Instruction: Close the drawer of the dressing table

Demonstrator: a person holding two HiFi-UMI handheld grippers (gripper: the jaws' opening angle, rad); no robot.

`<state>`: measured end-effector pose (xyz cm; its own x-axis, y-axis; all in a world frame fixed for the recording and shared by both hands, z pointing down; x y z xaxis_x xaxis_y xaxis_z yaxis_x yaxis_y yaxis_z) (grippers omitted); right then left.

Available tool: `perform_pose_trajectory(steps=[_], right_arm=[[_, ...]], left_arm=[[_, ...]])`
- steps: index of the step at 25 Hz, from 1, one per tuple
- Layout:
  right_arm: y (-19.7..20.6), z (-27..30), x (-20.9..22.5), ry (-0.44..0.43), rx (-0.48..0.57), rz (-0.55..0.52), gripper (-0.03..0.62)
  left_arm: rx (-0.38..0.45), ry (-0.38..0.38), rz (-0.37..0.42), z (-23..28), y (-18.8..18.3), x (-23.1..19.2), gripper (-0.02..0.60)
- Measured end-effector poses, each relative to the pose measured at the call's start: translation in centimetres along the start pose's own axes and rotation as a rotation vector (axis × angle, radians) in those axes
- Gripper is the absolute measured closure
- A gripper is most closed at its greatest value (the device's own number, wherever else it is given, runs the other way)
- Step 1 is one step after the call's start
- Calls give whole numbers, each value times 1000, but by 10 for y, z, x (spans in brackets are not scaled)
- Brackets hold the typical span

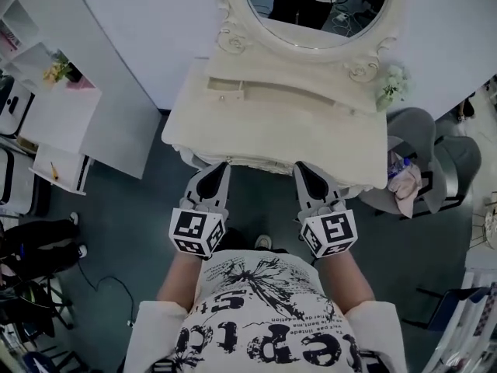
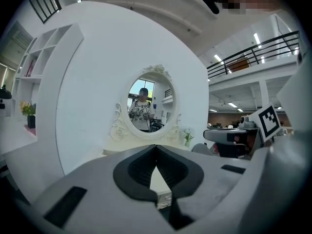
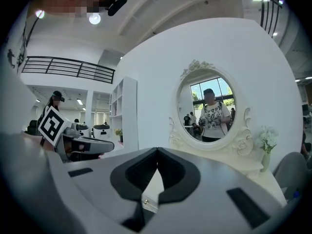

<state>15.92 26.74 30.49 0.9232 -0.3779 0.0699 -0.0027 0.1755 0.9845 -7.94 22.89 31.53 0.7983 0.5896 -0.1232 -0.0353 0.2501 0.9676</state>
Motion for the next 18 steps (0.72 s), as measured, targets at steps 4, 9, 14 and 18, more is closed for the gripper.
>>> perform_pose_trajectory(steps=[4,9,14,18], right_arm=[[3,36,18,-10,-25,16,577],[-2,94,31,-5,-49,3,577],[-14,162,40,37,-52,-4,577],[-19,210,47,69,-72,11,577]], left_arm=[[-17,-1,3,36,-2,-20,563],[-8,25,16,89,-17,-64,563],[-1,64,25,147,-34,-123,563],[9,70,74,185,-40,-166,563]])
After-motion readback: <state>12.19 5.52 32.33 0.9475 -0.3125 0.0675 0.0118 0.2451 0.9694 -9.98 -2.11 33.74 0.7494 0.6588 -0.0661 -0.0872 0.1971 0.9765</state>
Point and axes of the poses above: the fingertips, and each gripper's own axes: z forward along the fingers, x to its right, y out of its underside, the point moved 9 cm from there along -z, backward along the fingers, and after that the axes turned 1 degree about -x, right-handed, at the moved point
